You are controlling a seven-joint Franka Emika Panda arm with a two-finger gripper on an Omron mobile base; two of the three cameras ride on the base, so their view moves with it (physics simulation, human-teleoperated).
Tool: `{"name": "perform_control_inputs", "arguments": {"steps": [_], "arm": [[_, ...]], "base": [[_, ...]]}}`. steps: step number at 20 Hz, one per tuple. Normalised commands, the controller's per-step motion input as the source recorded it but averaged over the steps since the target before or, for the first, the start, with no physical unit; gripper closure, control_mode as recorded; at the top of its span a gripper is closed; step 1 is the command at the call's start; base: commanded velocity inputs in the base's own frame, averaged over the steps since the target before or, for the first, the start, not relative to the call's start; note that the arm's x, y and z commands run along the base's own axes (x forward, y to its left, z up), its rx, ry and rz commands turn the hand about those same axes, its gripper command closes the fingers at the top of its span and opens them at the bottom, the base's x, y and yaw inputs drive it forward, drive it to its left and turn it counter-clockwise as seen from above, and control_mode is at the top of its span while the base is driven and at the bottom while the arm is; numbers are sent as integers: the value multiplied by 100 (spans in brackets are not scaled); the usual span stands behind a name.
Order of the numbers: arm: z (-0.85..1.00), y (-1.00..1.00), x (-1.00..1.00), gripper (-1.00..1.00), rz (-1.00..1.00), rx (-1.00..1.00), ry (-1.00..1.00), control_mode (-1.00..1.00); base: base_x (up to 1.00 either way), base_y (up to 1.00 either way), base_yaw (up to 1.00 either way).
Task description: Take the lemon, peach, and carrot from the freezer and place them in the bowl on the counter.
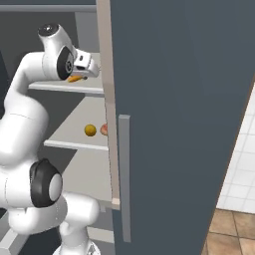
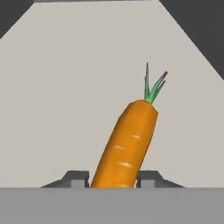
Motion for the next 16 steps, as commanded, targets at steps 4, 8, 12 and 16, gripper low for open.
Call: {"name": "perform_control_inputs", "arguments": {"steps": [4,8,12,16], "arm": [[4,-8,-95,100,1,1,-5,-100],[0,-24,-100,100,4,3,-8,-100],[16,-22,-98,100,6,1,-5,-100],[28,0,-98,100,3,0,0,-100]], "base": [[0,0,0],[0,0,0],[0,0,0],[0,0,0]]}}
